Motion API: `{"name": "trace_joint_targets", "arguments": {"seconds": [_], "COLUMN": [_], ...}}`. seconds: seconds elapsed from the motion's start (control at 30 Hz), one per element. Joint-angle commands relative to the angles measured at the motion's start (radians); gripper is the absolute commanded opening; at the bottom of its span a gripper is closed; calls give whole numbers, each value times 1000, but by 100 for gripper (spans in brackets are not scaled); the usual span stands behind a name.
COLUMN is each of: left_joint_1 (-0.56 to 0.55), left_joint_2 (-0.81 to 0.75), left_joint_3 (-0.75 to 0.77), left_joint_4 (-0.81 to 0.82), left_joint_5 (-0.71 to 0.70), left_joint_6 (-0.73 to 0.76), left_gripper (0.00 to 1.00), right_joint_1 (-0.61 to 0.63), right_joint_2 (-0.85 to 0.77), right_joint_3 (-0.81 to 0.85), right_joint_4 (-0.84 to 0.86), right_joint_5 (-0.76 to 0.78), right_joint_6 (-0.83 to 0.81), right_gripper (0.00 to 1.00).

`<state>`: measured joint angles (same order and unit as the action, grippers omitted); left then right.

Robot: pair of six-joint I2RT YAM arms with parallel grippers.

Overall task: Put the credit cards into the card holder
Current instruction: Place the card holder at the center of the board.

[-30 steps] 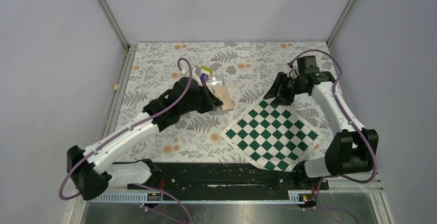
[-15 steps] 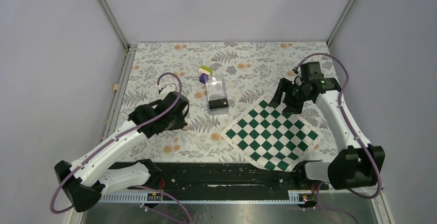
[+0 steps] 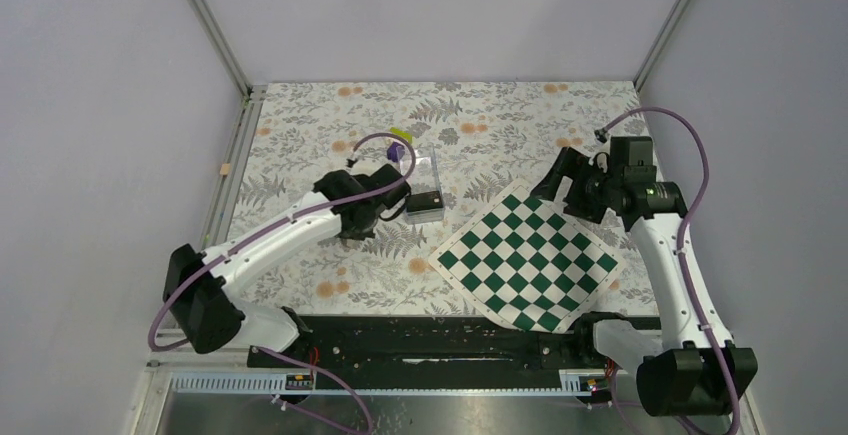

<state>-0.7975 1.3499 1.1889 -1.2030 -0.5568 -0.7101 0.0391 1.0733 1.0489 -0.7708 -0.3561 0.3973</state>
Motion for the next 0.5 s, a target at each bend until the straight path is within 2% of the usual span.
{"name": "trace_joint_targets", "arguments": {"seconds": [0.0, 0.07, 0.13, 0.23, 0.27, 0.3, 0.37, 0.47], "left_joint_1": [-63, -94, -134, -182, -191, -193, -192, -162], "left_joint_2": [94, 142, 182, 213, 213, 204, 145, 40], "left_joint_3": [59, 70, 82, 95, 98, 96, 76, 2], "left_joint_4": [-36, -60, -64, -32, -15, 12, 94, 220], "left_joint_5": [-87, -95, -81, -42, -20, 13, 100, 269], "left_joint_6": [40, 21, 12, 9, 12, 18, 43, 53], "left_gripper": [2, 5, 18, 67, 79, 85, 91, 94], "right_joint_1": [-32, -33, -33, -32, -32, -33, -33, -33], "right_joint_2": [11, 6, -30, -89, -104, -119, -137, -139], "right_joint_3": [-32, -37, -40, -33, -35, -40, -50, -85], "right_joint_4": [91, 96, 122, 143, 153, 160, 170, 238], "right_joint_5": [-151, -165, -168, -138, -133, -131, -127, -209], "right_joint_6": [48, 55, 57, 70, 74, 84, 121, 158], "right_gripper": [99, 99, 100, 99, 99, 100, 99, 99]}}
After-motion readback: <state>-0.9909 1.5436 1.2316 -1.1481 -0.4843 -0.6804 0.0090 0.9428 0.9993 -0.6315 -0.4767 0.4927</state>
